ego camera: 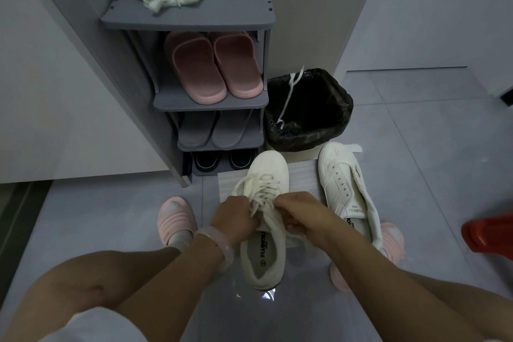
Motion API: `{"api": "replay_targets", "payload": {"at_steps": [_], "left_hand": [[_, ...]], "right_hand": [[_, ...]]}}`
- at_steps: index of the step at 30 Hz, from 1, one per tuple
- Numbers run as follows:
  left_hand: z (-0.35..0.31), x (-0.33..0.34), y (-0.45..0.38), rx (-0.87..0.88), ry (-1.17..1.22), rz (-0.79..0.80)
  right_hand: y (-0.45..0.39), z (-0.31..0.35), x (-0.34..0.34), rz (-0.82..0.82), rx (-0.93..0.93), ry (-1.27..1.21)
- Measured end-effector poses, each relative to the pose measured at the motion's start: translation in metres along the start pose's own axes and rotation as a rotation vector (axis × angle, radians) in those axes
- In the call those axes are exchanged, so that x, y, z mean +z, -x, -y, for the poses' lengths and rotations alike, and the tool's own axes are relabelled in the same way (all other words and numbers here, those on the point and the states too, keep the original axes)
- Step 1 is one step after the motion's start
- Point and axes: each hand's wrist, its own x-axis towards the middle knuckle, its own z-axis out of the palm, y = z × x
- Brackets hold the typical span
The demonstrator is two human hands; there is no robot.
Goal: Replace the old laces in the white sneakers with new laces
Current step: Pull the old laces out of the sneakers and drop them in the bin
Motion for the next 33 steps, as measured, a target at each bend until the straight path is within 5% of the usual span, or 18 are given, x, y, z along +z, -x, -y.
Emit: {"api": "replay_targets", "payload": {"at_steps": [5,12,15,19,24,27,29,31,33], "left_hand": [[0.002,-0.001,0.001,-0.006,0.014,-0.005],[-0.007,-0.004,0.005,0.028,0.009,-0.021],[-0.003,-0.003,0.004,0.019,0.011,-0.022],[0.002,-0.005,0.009,-0.038,0.078,-0.083],[0.009,-0.006,0.012,-0.043,0.086,-0.113],[0.017,-0.007,0.011,-0.023,0.106,-0.113],[0.019,-0.005,0.013,-0.003,0.152,-0.108],[0.017,-0.002,0.014,0.035,0.174,-0.113],[0.015,-0.001,0.014,0.069,0.134,-0.128]], "right_hand": [[0.001,-0.002,0.004,-0.031,-0.103,0.114],[-0.002,-0.011,0.011,-0.303,-0.433,0.900],[-0.004,-0.010,0.008,-0.346,-0.423,0.716],[-0.005,-0.001,0.001,-0.021,-0.052,0.094],[-0.005,0.003,-0.010,0.086,-0.119,0.500],[-0.006,0.010,-0.027,-0.062,-0.259,0.873],[-0.005,0.015,-0.040,-0.345,-0.352,1.112],[-0.001,0.022,-0.054,-0.570,-0.387,1.159],[0.001,0.026,-0.064,-0.586,-0.356,1.093]]}}
